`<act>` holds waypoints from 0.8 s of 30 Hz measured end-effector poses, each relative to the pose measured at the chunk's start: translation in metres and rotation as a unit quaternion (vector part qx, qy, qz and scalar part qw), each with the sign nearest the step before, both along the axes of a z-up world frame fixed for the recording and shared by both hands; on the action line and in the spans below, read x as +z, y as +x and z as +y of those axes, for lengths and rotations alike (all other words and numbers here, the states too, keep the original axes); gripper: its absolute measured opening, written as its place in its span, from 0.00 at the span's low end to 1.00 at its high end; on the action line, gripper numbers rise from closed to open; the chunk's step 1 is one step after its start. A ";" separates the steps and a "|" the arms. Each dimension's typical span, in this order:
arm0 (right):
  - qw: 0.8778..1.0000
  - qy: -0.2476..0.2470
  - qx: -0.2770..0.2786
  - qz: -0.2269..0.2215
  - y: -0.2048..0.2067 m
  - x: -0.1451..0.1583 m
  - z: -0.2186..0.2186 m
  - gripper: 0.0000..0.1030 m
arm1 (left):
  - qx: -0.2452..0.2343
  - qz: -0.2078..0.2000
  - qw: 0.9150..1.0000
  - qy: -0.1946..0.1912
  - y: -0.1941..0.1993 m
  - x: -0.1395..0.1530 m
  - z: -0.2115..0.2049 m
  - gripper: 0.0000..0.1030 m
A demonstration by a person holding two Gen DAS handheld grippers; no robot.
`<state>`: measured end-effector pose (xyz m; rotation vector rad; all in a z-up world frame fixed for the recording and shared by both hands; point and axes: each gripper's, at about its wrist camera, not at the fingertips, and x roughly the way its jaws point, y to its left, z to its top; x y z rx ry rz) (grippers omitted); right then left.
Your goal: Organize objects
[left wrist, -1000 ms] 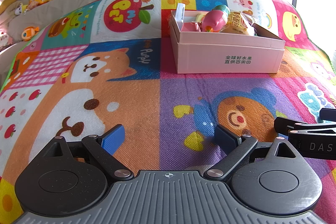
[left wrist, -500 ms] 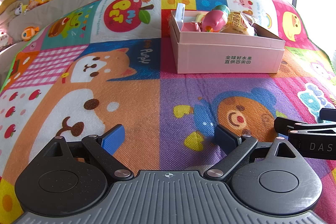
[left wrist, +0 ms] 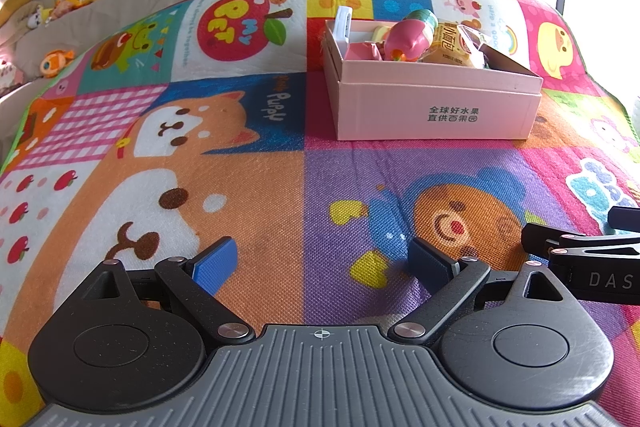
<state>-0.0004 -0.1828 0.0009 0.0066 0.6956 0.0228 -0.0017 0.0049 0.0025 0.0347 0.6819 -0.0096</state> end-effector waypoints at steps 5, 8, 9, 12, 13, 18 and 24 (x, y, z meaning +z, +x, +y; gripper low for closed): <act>1.000 0.000 0.000 0.000 0.000 0.000 0.000 1.00 | 0.000 0.000 1.000 0.001 0.000 0.000 0.000 0.94; 1.000 0.000 0.000 0.000 0.000 0.000 0.000 1.00 | 0.000 0.000 1.000 0.000 0.000 0.000 0.000 0.94; 1.000 0.000 0.000 0.000 0.000 0.000 0.000 1.00 | 0.000 0.000 1.000 -0.001 0.000 0.000 0.000 0.94; 1.000 0.000 0.000 0.000 0.000 0.000 0.000 1.00 | -0.001 0.001 1.000 -0.006 0.001 0.000 0.000 0.93; 1.000 0.000 0.000 0.000 0.000 0.000 0.000 1.00 | -0.001 0.001 1.000 -0.006 0.001 0.000 -0.001 0.93; 1.000 0.000 0.000 0.000 0.000 0.000 0.000 1.00 | -0.001 0.003 1.000 -0.003 0.001 0.000 0.001 0.94; 1.000 0.000 0.000 0.000 0.000 0.000 0.000 1.00 | -0.003 -0.002 1.000 -0.001 -0.001 0.000 0.001 0.91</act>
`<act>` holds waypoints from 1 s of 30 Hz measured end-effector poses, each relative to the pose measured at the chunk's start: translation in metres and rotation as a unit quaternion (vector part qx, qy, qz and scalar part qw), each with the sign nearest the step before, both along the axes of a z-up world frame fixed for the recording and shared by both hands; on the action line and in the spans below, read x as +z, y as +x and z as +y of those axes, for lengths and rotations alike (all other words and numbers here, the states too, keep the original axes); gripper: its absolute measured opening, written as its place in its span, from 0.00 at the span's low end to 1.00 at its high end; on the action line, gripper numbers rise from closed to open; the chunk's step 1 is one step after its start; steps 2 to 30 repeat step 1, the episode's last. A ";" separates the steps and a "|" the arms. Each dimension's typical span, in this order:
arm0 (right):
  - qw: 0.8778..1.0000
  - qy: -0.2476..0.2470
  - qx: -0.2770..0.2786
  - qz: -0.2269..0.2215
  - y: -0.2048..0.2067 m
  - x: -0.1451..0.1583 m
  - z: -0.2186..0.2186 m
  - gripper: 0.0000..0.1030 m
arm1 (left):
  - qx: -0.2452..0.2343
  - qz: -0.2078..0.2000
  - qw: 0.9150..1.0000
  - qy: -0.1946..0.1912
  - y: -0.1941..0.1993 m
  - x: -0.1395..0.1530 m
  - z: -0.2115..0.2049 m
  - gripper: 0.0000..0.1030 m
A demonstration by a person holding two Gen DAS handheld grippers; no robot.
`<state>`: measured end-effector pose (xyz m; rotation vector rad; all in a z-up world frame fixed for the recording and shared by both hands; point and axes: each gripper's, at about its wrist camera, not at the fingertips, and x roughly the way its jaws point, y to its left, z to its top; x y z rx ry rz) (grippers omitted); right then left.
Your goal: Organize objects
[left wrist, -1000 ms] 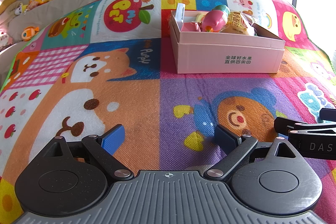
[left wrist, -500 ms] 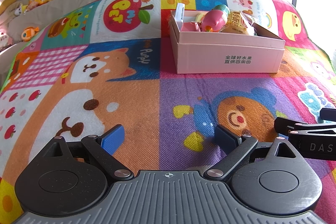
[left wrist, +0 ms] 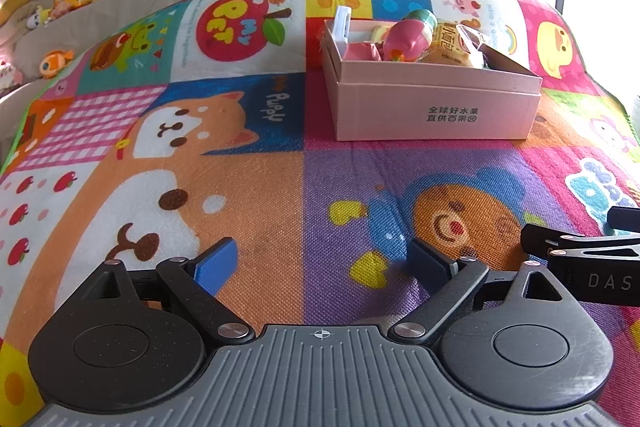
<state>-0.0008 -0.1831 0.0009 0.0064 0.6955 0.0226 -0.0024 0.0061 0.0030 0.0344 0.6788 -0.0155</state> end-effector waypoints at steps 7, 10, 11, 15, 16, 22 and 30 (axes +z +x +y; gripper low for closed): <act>1.000 0.000 0.000 0.000 0.000 0.000 0.000 1.00 | 0.000 -0.001 1.000 0.001 0.000 0.000 0.000 0.91; 1.000 0.000 0.000 0.000 0.000 0.000 0.000 1.00 | 0.000 -0.001 1.000 0.001 0.000 0.000 0.000 0.91; 1.000 0.000 0.000 0.000 0.000 0.000 0.000 1.00 | 0.000 -0.001 1.000 0.001 0.000 0.000 0.000 0.91; 1.000 0.000 0.000 0.000 0.000 0.000 0.000 1.00 | 0.000 -0.001 1.000 0.001 0.000 0.000 0.000 0.91; 1.000 0.000 0.000 0.000 0.000 0.000 0.000 1.00 | 0.000 -0.001 1.000 0.001 0.000 0.000 0.000 0.91; 1.000 0.000 0.000 0.000 0.000 0.000 0.000 1.00 | 0.000 -0.001 1.000 0.001 0.000 0.000 0.000 0.91; 1.000 0.000 0.000 0.000 0.000 0.000 0.000 1.00 | 0.000 -0.001 1.000 0.001 0.000 0.000 0.000 0.91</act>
